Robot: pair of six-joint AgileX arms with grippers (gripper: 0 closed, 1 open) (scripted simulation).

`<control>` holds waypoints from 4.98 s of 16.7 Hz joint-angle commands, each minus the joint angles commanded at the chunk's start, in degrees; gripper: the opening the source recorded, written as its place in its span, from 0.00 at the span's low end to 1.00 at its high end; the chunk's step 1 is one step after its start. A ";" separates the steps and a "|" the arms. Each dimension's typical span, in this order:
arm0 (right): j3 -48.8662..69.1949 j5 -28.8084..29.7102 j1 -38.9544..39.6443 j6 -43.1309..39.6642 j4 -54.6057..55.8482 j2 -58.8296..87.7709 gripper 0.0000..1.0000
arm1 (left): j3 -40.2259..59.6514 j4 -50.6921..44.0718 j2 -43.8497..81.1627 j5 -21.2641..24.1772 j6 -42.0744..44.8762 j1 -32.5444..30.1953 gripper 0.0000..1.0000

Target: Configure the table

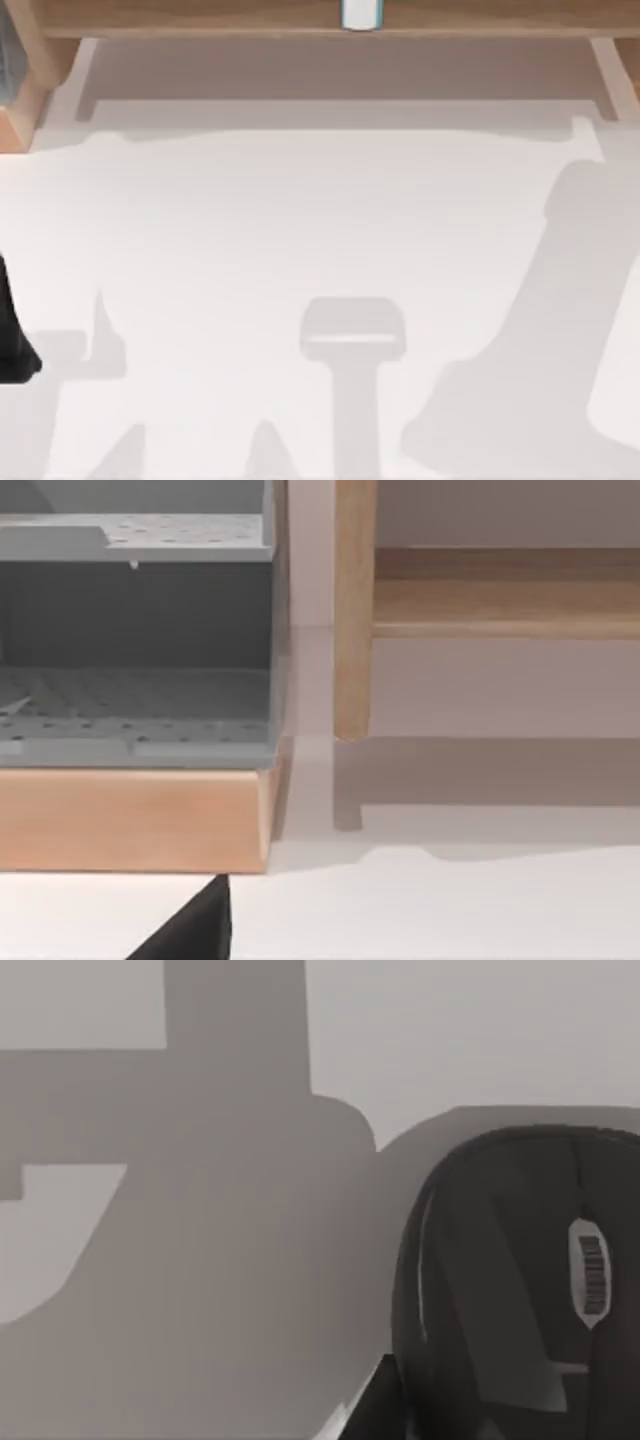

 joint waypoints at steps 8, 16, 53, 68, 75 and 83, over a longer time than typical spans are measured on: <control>0.00 0.00 0.00 0.00 0.00 0.00 0.00 | 0.00 0.00 0.00 0.00 0.00 0.00 1.00; -0.25 -0.09 -0.36 -0.15 -0.35 -2.67 0.00 | 0.00 0.00 0.00 0.00 0.00 0.00 1.00; -99.71 1.32 11.64 17.75 26.85 -73.53 0.00 | 0.00 0.00 0.00 0.00 0.00 0.00 1.00; -98.06 1.10 11.47 17.82 27.92 -74.84 0.00 | 0.00 0.00 0.00 0.00 0.00 0.00 1.00; -96.72 0.96 11.54 17.83 29.41 -76.24 0.00 | 0.00 0.00 0.00 0.00 0.00 0.00 1.00; -96.89 1.01 11.65 17.86 30.52 -76.10 0.00 | 0.00 0.00 0.00 0.00 0.00 0.00 1.00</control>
